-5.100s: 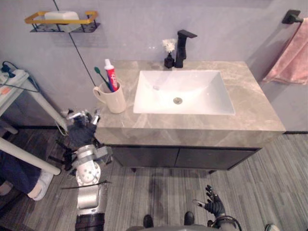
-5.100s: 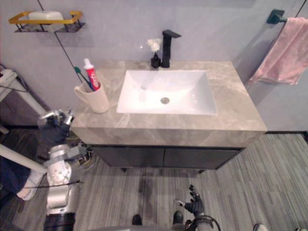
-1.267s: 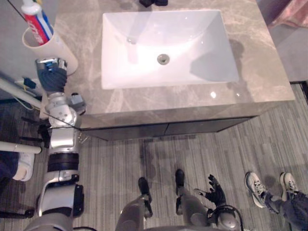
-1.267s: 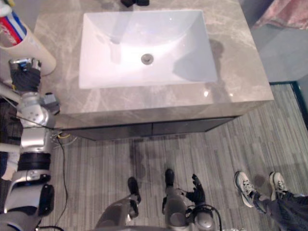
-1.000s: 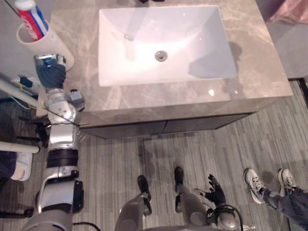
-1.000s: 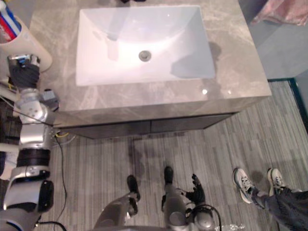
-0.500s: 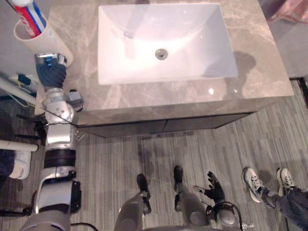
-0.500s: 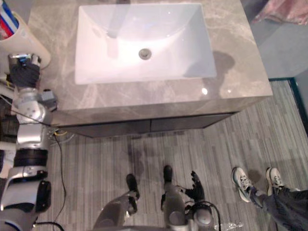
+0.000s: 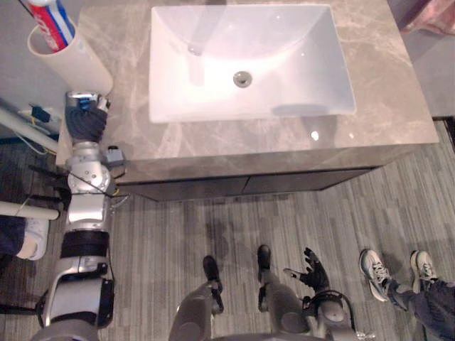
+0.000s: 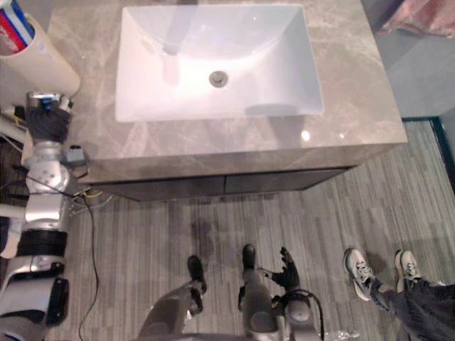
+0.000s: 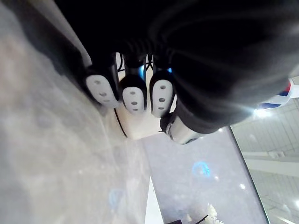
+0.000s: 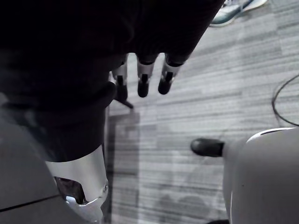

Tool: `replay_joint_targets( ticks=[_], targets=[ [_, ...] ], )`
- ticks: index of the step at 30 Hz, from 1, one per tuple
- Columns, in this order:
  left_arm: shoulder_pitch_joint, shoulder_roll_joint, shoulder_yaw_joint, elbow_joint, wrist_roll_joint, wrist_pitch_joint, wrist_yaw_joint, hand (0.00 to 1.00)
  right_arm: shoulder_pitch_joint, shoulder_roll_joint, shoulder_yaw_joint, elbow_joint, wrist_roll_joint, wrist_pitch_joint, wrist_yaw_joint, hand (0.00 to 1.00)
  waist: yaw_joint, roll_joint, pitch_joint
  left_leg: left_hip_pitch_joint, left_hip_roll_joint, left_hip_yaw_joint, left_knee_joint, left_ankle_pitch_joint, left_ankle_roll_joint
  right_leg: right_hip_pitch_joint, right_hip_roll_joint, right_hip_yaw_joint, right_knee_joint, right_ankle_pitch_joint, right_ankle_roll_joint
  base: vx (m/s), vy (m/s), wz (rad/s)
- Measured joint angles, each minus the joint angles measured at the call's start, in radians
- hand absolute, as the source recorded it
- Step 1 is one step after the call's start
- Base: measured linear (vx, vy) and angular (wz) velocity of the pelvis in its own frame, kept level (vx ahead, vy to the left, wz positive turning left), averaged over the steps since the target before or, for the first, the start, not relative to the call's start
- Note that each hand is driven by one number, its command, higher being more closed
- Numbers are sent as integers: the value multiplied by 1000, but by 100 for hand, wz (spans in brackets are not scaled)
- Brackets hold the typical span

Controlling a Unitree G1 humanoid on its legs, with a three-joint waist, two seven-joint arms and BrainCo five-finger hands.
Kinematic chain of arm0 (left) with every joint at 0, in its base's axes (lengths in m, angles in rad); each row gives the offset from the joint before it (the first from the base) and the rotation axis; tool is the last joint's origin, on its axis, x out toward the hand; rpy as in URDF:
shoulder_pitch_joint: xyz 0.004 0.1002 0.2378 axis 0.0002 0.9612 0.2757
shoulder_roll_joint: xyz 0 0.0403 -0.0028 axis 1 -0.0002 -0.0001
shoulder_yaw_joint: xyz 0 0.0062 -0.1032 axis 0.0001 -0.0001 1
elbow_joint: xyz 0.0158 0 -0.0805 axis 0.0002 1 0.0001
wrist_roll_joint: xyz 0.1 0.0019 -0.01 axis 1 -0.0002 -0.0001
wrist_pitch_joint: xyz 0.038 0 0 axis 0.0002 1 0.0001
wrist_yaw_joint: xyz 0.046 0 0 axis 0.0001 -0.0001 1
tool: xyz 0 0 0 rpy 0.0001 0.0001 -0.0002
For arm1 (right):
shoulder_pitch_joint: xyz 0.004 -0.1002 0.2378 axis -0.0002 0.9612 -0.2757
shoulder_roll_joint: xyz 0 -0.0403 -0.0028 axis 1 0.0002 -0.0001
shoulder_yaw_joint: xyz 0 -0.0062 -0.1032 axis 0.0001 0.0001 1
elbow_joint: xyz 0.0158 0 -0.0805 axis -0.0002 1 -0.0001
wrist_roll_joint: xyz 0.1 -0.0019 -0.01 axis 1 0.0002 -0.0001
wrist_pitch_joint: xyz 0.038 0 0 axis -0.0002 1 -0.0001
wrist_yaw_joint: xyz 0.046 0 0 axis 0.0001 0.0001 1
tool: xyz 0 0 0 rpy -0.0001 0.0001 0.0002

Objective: Organize washtable

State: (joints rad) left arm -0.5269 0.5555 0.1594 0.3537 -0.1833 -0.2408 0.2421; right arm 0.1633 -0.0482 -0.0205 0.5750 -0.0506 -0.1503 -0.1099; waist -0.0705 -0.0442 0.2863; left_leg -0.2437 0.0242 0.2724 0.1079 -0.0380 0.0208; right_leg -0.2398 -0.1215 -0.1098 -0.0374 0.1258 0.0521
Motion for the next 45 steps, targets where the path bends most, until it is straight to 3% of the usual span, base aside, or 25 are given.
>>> replay_joint_targets(
  ticks=[32, 37, 45],
  targets=[
    [-95, 11, 72, 100, -1, 28, 70, 100, -1, 0, 0, -6, 0, 0, -4, 0, 3, 12, 12, -35, 22, -6, 32, -10, -8, -28, 15, 5, 12, 23, -7, -1, 0, 0],
    [-136, 59, 72, 136, -2, 38, 76, 100, 0, 0, 16, -13, -1, 0, -4, 0, 2, 11, 31, -42, 27, 3, 41, -14, -6, -36, 18, 32, 12, 31, -7, -36, 2, -5],
    [-197, 71, 78, 158, -2, 39, 90, 100, 2, 0, 30, -14, -1, 0, -5, 0, -2, 10, 32, -67, 45, 13, 65, -13, -13, -48, 33, 47, -2, 34, -12, -11, -28, -5]
  ],
)
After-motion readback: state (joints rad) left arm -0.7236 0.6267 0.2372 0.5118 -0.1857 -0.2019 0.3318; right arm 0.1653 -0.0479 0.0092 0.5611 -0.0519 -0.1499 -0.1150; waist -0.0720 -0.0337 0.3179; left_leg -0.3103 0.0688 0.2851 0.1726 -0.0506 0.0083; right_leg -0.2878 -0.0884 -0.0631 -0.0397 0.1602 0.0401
